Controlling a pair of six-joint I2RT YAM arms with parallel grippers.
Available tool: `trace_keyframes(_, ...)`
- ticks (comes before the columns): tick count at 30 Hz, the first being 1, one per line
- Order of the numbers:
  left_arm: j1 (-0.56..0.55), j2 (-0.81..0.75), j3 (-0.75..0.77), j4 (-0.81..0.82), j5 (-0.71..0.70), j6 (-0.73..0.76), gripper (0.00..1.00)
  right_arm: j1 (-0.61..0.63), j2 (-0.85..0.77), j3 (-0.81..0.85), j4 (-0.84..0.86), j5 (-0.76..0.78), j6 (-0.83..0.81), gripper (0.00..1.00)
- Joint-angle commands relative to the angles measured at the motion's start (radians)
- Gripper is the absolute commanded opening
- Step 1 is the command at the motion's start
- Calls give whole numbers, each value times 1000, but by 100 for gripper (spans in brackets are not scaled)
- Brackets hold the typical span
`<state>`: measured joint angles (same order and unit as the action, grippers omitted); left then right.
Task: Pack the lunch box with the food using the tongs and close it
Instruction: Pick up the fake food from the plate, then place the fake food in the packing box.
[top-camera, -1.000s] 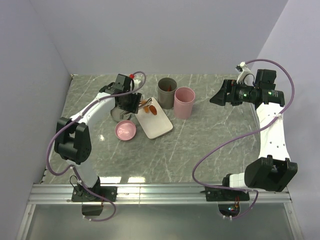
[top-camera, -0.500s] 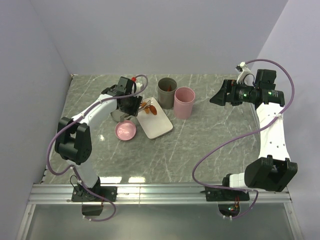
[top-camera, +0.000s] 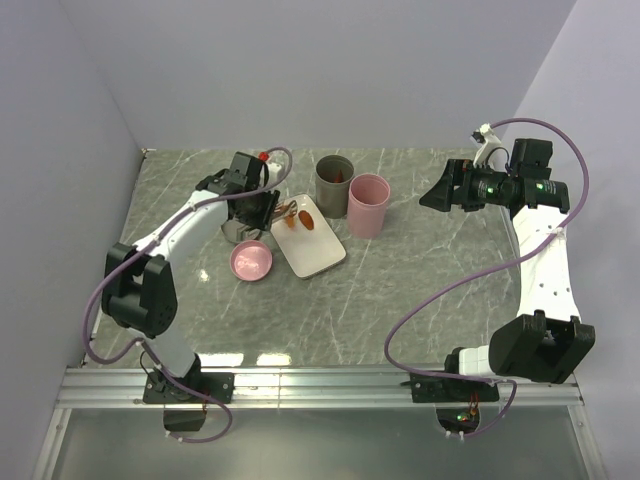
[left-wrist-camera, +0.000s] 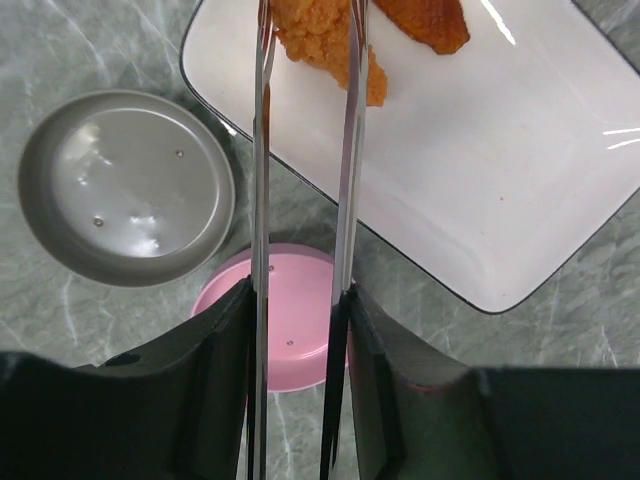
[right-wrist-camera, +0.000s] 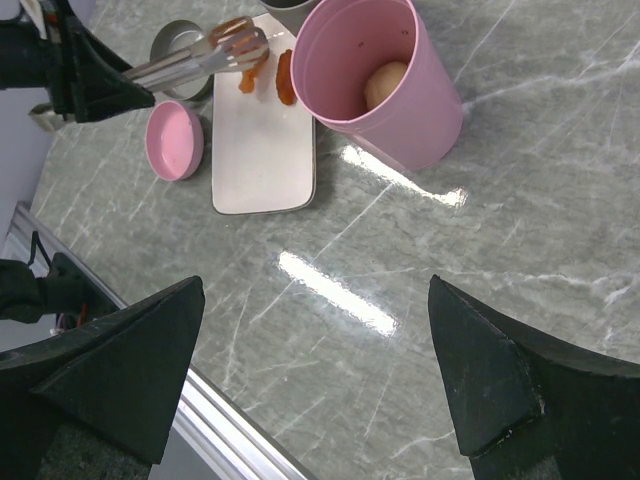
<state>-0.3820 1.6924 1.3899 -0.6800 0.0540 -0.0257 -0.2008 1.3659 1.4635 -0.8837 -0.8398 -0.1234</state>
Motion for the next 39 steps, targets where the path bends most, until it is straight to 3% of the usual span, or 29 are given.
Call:
trace_keyframes(1,8,-86,67,7,0,12,17,-6,-17,8,8,-12,-4,100)
trace_keyframes(5,9,-103,121,-15,9,15,10,-6,-16,6,9,-15,-2,100)
trace_keyframes(11,5,-142,220,-13,53,44,8,-6,-13,14,6,-22,-2,100)
trace_keyframes(20,-67,-74,395,-26,86,106,9,-6,-13,6,14,-22,2,100)
trace_keyframes(39,-116,112,500,51,76,78,14,-6,-1,-8,25,-19,1,100)
